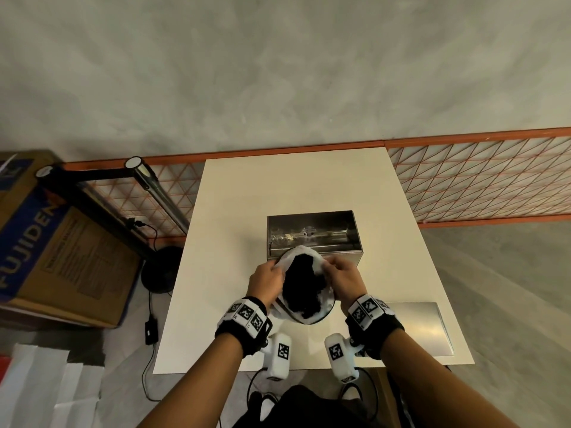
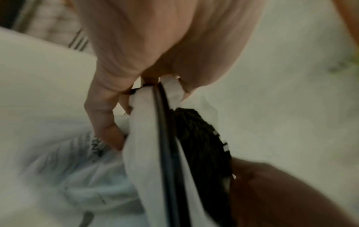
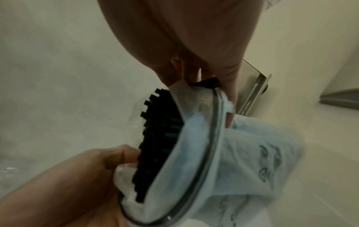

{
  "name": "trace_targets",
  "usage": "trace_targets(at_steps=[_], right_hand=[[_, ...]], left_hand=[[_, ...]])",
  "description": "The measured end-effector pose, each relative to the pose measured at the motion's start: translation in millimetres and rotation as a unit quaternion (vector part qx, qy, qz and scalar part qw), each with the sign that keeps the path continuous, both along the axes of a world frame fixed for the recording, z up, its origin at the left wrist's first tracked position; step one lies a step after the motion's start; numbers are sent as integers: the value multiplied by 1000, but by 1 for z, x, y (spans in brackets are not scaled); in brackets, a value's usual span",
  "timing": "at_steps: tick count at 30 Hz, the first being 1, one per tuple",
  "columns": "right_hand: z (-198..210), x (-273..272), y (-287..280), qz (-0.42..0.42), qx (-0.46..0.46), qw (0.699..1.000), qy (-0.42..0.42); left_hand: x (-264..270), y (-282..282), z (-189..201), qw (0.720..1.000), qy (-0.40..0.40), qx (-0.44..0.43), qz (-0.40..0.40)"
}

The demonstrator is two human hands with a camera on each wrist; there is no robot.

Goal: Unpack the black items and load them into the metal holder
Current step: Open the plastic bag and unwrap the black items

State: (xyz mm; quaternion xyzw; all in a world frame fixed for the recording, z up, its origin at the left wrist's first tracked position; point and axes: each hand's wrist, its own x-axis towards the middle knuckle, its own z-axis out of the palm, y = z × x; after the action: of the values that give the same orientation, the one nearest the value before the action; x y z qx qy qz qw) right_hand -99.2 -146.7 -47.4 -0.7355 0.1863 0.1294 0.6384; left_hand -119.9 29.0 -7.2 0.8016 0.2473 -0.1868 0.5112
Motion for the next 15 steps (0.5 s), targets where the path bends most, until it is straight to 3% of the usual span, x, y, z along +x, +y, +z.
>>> trace_targets(at_steps=[3, 6, 15], right_hand=[[0, 2, -5, -17, 11, 1000, 0], [-4, 4, -8, -19, 13, 1000, 2], [-2, -7, -7, 10, 114, 993, 18]], left_hand=[[0, 0, 0, 990, 36, -110, 81], [2, -2, -3, 982, 62, -158, 79], [7, 5, -17, 974, 80, -187, 103]])
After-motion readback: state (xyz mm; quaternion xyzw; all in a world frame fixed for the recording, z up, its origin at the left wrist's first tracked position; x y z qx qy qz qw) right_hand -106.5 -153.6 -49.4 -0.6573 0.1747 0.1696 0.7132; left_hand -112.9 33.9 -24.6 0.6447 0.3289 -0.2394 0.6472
